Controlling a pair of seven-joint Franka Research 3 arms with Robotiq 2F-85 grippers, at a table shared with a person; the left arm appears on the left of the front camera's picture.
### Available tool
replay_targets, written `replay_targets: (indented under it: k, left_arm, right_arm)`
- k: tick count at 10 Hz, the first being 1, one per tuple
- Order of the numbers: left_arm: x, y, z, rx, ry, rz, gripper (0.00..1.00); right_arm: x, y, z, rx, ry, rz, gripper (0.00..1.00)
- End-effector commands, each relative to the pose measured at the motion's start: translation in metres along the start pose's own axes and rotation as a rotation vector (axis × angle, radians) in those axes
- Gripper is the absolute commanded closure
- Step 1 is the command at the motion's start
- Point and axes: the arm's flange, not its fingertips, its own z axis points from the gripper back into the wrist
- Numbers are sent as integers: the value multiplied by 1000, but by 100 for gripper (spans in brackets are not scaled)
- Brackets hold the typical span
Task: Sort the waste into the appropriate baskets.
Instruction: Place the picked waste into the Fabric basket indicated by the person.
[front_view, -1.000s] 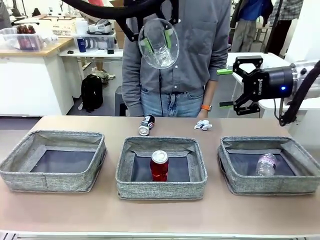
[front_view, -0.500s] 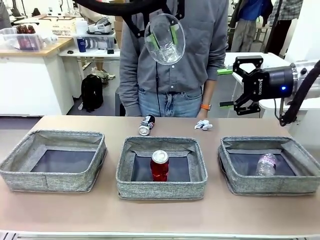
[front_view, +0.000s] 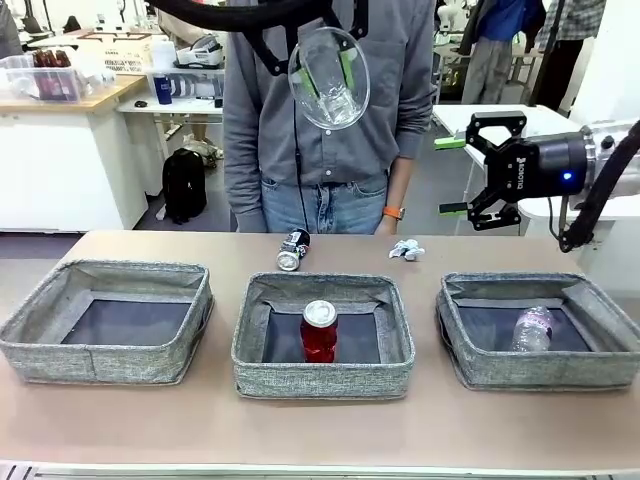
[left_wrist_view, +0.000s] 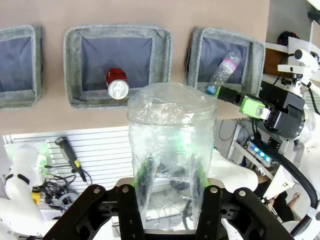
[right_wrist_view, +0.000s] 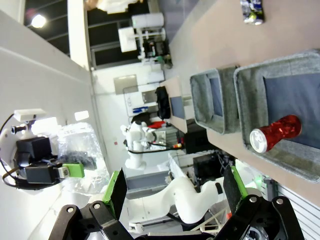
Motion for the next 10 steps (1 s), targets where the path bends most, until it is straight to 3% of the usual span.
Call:
replay_targets:
  k: [1, 10]
  left_arm:
    - [-4, 5, -1, 9, -2, 1, 63]
    - [-4, 5, -1, 9, -2, 1, 63]
  right_arm:
    - [-1, 3, 0, -9, -1, -16, 0]
    - [-1, 3, 0, -9, -1, -16, 0]
